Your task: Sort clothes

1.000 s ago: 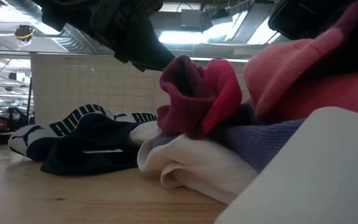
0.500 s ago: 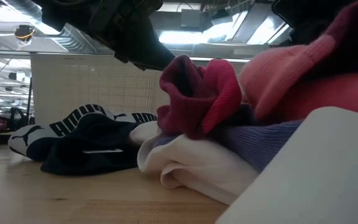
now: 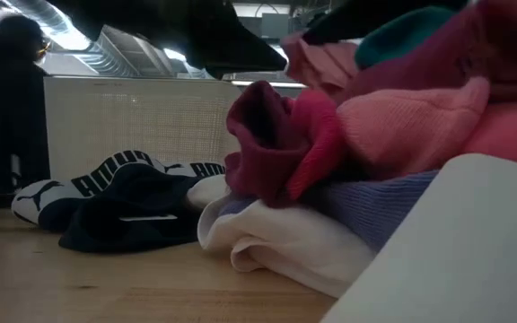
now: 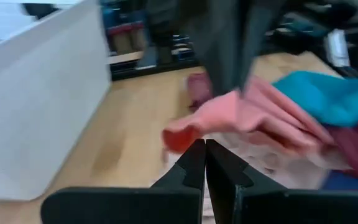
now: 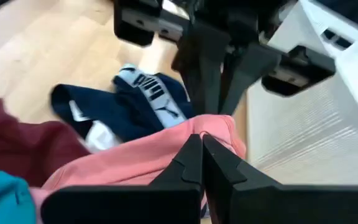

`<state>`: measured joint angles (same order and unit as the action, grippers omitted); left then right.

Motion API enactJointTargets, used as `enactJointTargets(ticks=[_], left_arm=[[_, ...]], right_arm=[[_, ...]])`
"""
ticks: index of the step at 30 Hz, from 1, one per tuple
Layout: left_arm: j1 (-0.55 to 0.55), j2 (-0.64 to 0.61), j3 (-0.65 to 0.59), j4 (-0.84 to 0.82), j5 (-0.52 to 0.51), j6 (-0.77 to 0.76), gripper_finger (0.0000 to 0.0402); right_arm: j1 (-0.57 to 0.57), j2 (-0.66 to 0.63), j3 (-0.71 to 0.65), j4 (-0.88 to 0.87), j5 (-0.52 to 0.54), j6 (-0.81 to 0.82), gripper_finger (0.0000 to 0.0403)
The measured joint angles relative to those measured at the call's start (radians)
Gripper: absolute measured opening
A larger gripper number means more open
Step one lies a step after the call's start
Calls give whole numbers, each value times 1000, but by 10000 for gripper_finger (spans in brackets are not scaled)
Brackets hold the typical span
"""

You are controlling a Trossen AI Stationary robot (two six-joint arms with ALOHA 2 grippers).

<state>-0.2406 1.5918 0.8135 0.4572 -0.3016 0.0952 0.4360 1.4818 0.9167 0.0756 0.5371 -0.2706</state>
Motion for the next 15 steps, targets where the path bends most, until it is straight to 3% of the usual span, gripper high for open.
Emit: enactJointTargets(ticks=[4,8,15], left_arm=[[20,-33,0,-12,-10,-37,27],[19,-59,0,-39,-11,-24,88],[-8,-68,0,-61,-10,176,174]], right_arm=[[-12,0,13,-2,1,-45,7],[-20,3,14,-8,-6,-44,4],[-18,3,14,2,-61,-43,3]])
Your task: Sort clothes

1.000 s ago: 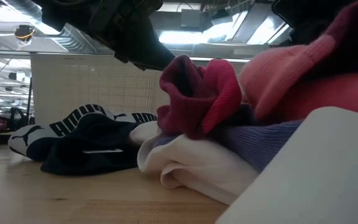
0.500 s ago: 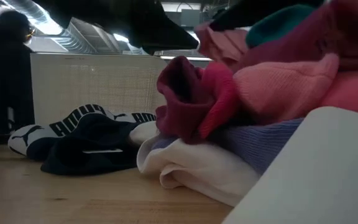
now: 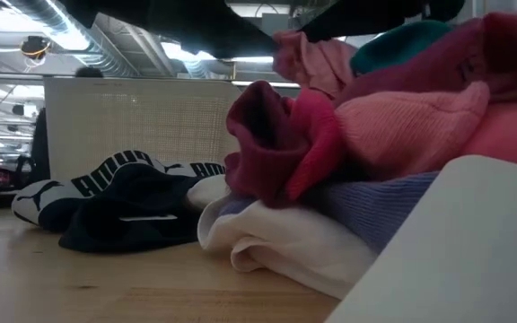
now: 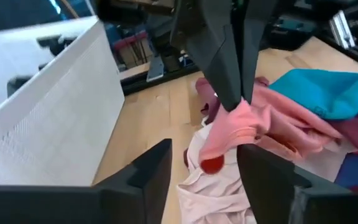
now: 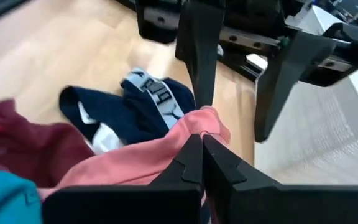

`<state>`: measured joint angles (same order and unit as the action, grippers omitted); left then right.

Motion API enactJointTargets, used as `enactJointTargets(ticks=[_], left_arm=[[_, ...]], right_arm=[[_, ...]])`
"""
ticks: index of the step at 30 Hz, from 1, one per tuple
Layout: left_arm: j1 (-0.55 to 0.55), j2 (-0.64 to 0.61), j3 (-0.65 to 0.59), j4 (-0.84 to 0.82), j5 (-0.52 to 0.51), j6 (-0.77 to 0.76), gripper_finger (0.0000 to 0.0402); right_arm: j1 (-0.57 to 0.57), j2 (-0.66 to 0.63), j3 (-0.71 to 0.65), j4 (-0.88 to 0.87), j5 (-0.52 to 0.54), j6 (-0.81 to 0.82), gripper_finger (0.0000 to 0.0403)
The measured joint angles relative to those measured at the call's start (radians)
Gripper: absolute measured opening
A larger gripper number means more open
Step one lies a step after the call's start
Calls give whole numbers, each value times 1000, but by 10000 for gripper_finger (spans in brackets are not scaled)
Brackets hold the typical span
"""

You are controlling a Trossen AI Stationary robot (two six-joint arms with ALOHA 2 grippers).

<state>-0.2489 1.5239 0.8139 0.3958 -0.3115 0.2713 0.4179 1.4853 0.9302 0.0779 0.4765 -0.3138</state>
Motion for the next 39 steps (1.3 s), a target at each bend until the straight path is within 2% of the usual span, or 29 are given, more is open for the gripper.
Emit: enactJointTargets(ticks=[3,7,12,14,18,24,28,32,36,39], left_arm=[[-3,4,0,9,1,36,184],[-2,4,0,13,1,6,186],[-2,4,0,24,3,21,186],[-2,4,0,25,19,23,181],[-2,5,0,35,23,33,134],[1,5,0,35,23,56,17],[1,4,0,54,13,59,11],[1,-26,0,46,7,71,3],[-1,-93,0,2,-54,68,3],[2,-157,0,-16,-116,81,3]], right_arm=[[0,0,0,41,-23,-6,2],[-20,0,0,89,-35,-28,3],[-72,0,0,109,-156,-30,2],[-81,0,0,109,-164,-29,2],[-79,1,0,133,-178,-31,3],[-79,1,0,147,-217,-7,19],[-80,1,0,162,-187,93,53],[-72,-5,0,147,-103,100,119],[-52,-68,0,81,-47,88,183],[-29,-128,0,10,16,85,215]])
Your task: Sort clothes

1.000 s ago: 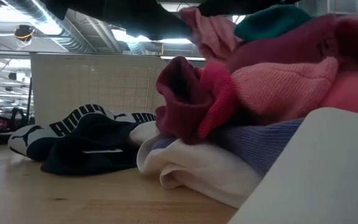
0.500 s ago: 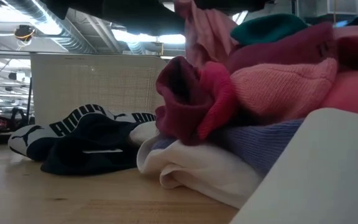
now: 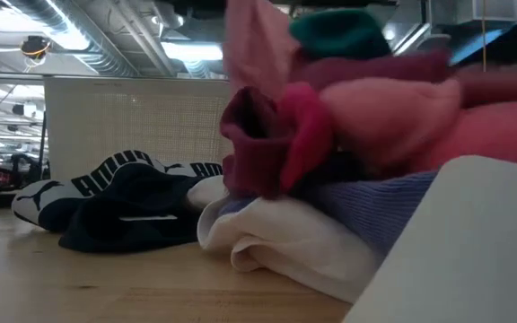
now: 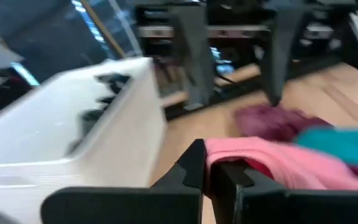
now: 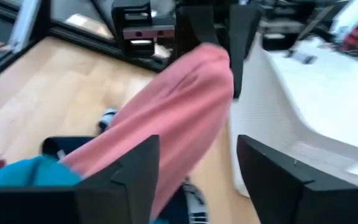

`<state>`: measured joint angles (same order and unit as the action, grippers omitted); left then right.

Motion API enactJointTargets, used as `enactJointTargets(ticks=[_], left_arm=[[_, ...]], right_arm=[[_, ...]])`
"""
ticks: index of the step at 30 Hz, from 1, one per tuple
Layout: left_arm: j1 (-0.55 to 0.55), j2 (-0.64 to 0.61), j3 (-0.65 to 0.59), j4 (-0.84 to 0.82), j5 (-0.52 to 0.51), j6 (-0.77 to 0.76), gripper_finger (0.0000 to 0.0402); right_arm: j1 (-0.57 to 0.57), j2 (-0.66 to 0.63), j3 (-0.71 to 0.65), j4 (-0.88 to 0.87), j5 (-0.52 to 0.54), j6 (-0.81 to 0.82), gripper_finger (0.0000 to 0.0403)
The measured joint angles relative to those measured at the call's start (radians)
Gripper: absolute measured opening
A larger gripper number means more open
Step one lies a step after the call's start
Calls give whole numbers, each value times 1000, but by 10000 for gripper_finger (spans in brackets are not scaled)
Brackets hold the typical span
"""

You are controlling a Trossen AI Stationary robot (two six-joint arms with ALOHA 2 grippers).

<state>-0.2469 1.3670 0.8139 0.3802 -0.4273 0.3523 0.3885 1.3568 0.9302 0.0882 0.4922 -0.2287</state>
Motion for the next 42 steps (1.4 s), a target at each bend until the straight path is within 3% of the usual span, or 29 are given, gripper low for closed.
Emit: enactJointTargets(ticks=[6,13,21,30,36,42], left_arm=[[36,-132,0,18,-71,73,2],[108,-248,0,152,-77,126,2],[169,-270,0,391,-59,309,1],[346,-270,0,653,-66,504,2],[506,-271,0,673,-70,520,4],[652,-271,0,554,-108,476,5]], right_arm=[[24,-70,0,-106,117,47,239],[23,-72,0,-140,127,52,241],[23,-72,0,-148,134,52,241],[24,-72,0,-161,127,52,241],[23,-71,0,-167,126,52,241],[24,-71,0,-167,126,52,241]])
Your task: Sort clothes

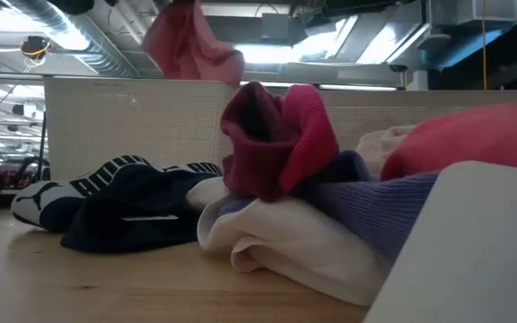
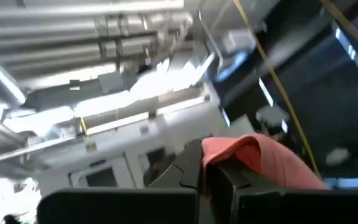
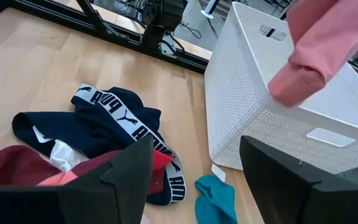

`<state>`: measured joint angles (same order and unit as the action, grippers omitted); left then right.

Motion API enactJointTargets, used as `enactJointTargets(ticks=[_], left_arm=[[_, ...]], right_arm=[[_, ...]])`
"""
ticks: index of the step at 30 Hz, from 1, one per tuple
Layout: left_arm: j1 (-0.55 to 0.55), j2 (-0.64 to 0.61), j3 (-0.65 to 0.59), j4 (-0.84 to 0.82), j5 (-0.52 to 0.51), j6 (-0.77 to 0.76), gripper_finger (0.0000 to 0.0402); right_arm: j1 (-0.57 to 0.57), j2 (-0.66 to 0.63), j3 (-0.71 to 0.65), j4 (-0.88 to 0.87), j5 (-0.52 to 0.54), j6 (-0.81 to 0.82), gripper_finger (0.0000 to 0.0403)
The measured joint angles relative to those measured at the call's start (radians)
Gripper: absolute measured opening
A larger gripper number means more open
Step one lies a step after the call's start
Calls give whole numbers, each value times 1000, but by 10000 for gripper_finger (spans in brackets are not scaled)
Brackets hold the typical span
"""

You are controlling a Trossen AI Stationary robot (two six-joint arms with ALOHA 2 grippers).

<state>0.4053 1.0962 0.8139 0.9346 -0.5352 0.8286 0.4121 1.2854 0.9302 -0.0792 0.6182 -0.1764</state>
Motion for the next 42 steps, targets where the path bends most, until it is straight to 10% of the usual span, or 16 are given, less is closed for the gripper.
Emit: enactJointTargets(ticks=[17,29,42], left_arm=[[188,0,0,-710,0,-414,16],[163,-20,13,-925,102,-611,168],[22,-113,213,-1793,266,-928,208]], right_arm=[[0,0,0,-1,0,0,241],[0,0,0,-4,-1,0,241],[0,5,-1,-33,-9,42,241]])
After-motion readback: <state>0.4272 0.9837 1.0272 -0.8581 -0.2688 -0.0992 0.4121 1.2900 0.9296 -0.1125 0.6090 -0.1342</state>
